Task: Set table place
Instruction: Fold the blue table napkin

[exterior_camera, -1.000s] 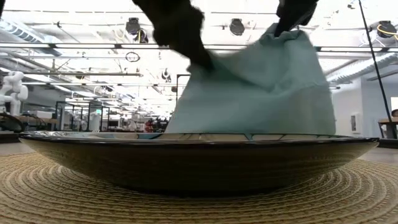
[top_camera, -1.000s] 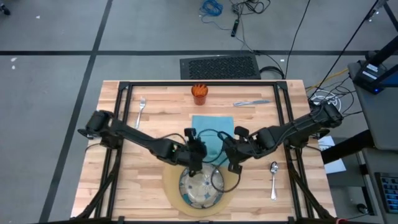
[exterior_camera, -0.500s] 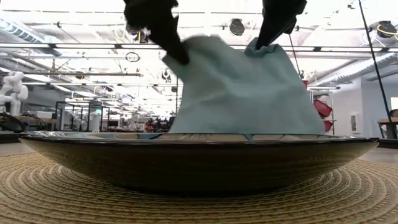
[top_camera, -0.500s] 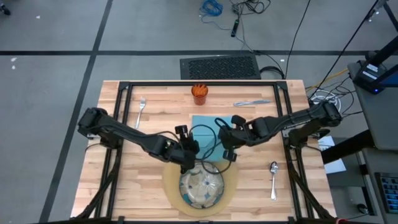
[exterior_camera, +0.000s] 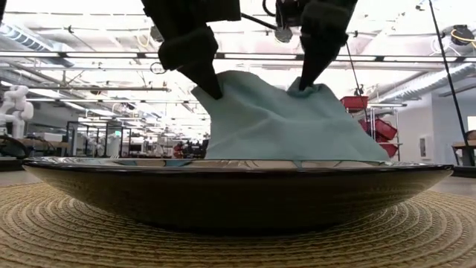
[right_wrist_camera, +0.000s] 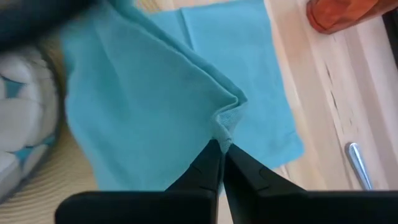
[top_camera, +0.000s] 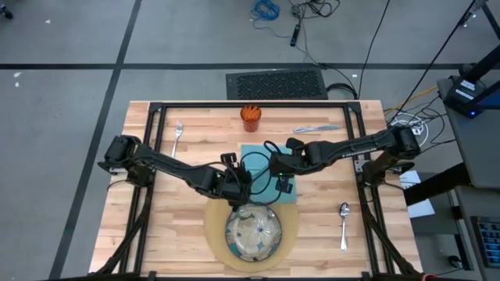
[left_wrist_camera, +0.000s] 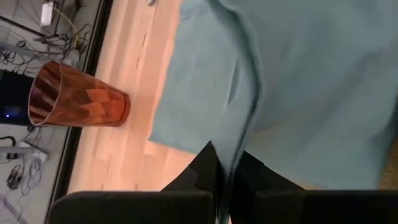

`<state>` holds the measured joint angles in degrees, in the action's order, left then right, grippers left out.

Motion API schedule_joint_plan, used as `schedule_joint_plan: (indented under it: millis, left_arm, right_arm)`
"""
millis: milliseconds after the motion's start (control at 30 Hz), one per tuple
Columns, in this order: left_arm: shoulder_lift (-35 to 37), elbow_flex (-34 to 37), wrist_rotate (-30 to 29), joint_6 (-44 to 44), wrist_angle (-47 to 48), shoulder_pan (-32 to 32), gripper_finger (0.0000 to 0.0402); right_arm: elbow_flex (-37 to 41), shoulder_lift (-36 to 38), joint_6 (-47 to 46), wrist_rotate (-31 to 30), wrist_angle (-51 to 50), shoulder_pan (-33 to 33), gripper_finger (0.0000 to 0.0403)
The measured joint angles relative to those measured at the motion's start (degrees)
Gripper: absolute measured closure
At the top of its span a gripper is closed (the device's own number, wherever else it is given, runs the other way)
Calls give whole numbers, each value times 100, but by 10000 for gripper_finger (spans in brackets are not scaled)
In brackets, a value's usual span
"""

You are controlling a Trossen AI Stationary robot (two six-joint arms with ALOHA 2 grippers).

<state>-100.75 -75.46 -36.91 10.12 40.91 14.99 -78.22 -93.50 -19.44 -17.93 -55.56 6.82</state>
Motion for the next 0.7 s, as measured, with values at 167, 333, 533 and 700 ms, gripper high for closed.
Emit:
schedule_joint_plan:
  millis: [167,333,533,700]
  left_arm:
    - [0,0,0,-12,288,-206,401]
    - [0,0,1,-185,293,-475,401]
    - [-37,0,98,-346,289,-720,401]
    - [-42,113,285,-487,72,-839,401]
  right_arm:
    - [0,-124,221,7,-1,-221,403]
    - [2,-144,399,20,54,-455,403]
    - [2,-144,558,185,-6,-713,403]
    - [161,-144,562,542,-109,-948,403]
